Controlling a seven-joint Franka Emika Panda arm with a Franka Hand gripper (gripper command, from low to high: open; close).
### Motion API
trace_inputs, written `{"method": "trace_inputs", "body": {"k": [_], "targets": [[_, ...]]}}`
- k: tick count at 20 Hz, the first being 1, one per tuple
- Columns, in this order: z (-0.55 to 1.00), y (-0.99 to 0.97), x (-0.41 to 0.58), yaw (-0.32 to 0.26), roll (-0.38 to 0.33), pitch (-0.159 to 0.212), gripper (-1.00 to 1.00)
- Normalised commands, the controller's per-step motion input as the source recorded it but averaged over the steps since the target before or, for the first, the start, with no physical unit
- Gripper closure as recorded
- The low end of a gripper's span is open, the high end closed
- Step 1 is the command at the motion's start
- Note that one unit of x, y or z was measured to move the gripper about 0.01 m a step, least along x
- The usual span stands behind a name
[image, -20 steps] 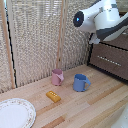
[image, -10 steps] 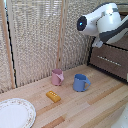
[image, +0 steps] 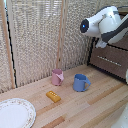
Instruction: Propose to navigate your clamp on the clench of the first drawer. Use gentle force to register to the cabinet. Send posterior your swing mandate till over it lurks, a cup of pink essence. Fortify your grip after aiming concentric with the pink cup’s periphery. Manoeuvre the pink towards the cabinet's top. Drop your compression till the cup is resting inside.
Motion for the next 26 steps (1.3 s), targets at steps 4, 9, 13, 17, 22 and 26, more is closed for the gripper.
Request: {"method": "trace_inputs", "body": {"k": [4, 9, 13, 17, 22, 26], "targets": [[0.03, -0.56, 0.014, 0.000, -0.103, 0.062, -1.00], [0.01, -0.33, -0.031, 0.062, 0.041, 0.048, 1.00], [0.00, -0.23, -0.011, 0.141, 0.031, 0.001, 1.00], [0.02, -0.14, 0.011, 0.311, 0.027, 0.021, 1.00], [0.01, -0.02, 0.081, 0.292, 0.036, 0.053, 1.00], [0.00, 0.16, 0.064, 0.180, 0.048, 0.028, 1.00]]}}
